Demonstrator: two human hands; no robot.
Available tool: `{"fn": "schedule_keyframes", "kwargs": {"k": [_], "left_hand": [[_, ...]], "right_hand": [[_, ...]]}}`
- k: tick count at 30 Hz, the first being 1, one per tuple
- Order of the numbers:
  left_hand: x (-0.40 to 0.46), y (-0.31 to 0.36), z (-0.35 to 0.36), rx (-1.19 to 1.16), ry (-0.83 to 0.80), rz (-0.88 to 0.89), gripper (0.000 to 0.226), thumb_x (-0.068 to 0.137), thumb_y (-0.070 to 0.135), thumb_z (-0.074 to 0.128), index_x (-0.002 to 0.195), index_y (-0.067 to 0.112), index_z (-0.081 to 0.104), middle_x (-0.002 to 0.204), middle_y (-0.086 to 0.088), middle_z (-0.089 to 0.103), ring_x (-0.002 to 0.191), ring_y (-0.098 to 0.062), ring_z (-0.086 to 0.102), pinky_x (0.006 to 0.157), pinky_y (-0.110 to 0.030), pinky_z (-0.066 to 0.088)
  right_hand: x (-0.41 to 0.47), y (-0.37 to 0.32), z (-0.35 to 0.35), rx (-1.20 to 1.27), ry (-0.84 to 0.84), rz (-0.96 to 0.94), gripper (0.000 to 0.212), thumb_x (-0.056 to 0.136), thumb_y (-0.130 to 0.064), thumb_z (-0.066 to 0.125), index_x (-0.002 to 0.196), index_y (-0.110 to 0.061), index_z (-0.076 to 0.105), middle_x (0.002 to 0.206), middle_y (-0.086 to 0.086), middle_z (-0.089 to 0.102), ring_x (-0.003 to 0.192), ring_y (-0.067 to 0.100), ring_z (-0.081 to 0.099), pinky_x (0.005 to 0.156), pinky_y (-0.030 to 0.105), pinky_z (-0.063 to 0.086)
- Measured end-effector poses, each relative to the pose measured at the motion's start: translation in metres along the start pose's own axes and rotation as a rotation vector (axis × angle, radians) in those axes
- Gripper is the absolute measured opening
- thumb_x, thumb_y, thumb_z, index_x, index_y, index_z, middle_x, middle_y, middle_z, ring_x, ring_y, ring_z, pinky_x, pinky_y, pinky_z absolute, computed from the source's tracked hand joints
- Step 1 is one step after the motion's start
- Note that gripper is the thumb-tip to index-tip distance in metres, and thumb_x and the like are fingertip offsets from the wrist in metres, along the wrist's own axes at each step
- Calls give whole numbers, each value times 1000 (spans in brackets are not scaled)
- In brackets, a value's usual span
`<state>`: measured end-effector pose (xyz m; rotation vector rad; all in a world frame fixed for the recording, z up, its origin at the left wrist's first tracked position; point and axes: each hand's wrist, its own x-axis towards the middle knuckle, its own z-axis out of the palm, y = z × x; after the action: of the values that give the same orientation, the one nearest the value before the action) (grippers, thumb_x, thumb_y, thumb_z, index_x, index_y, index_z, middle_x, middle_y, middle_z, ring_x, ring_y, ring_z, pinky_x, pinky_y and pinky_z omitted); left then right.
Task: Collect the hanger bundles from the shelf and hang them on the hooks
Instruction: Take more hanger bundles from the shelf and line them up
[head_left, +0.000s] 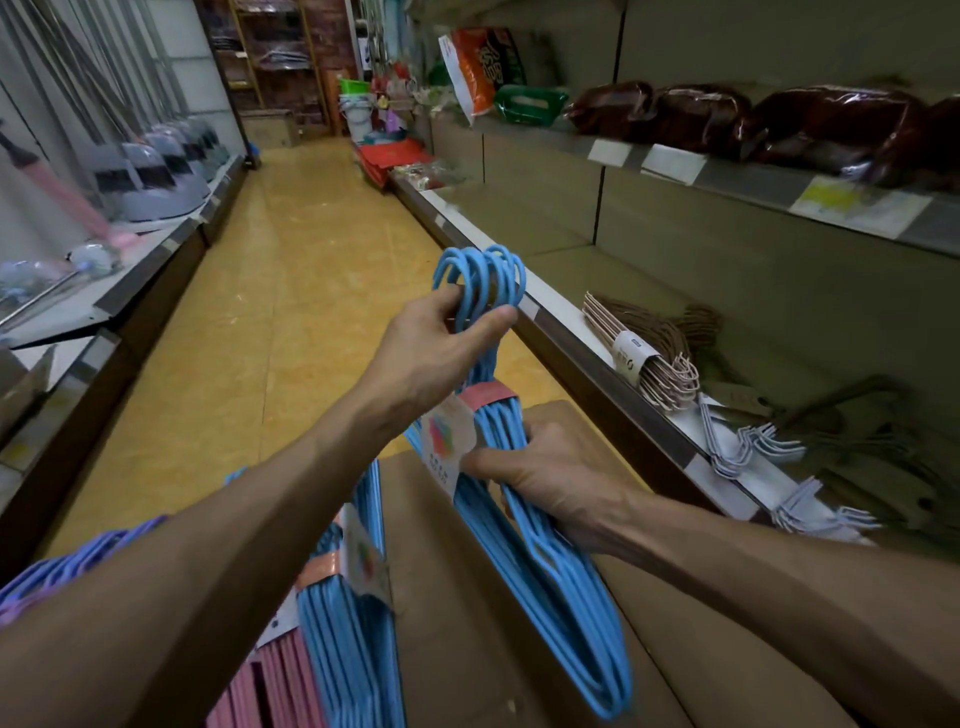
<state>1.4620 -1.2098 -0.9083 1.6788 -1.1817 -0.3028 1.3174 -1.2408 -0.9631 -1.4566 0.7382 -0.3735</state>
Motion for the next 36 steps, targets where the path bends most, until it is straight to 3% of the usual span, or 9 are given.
{"fn": "schedule_keyframes", "kwargs": {"k": [3,9,14,18,21,24,28,31,36], "left_hand": [[3,0,2,-89,20,-46,34,89,35,71,119,20,68,107,4,71,98,-9,68,87,-36,58],[-6,-15,-13,-217,52,-75,26,91,20,69,117,17,70,109,3,72,99,-6,68,80,-23,57],[-15,-27,-30,-399,64,-120,20,92,14,66,110,21,70,106,5,72,108,-14,67,96,-38,55],[-17,-35,-41,-342,-24,-211,24,89,18,69,113,12,70,112,-5,73,110,-18,67,102,-41,50],[-19,-45,-52,-244,-65,-390,37,88,41,68,104,8,71,110,-6,73,108,-20,67,104,-41,48],[-23,-62,-67,13,-72,-526,64,87,67,53,102,8,72,111,-8,71,102,-21,67,103,-46,47],[-26,-89,-91,392,-35,-546,78,89,70,46,113,0,69,116,-20,69,101,-30,65,89,-37,49],[-34,-100,-102,383,-106,-508,74,90,65,52,141,11,49,135,-13,60,108,-27,62,95,-38,48],[-42,-112,-103,449,-214,-440,51,93,63,48,109,20,71,114,-1,69,105,-19,62,92,-34,48]], "right_hand": [[-1,3,3,64,-48,5,22,76,-18,84,88,-8,67,85,13,75,73,21,73,70,36,61],[2,14,-5,243,-266,117,31,83,-17,77,108,-2,67,99,13,71,87,24,70,77,35,61],[12,25,-9,352,-559,273,37,91,-8,68,126,-10,58,113,10,70,101,24,67,91,41,56],[19,38,4,306,-495,273,34,89,-2,66,120,-12,57,106,9,73,98,25,70,93,45,55],[26,52,15,260,-445,273,31,89,-3,68,117,-12,59,106,11,72,98,25,68,93,45,55],[33,70,30,241,-412,274,27,90,-2,67,115,-11,60,103,11,71,96,25,65,85,41,57],[38,95,49,182,-378,254,20,93,2,62,109,-10,62,93,8,70,81,19,65,71,33,59],[41,119,61,68,-328,190,20,92,3,62,111,-3,62,92,8,69,79,19,62,70,31,57],[47,145,80,-36,-303,120,23,91,5,62,112,-5,60,95,6,68,75,5,66,72,22,55]]}}
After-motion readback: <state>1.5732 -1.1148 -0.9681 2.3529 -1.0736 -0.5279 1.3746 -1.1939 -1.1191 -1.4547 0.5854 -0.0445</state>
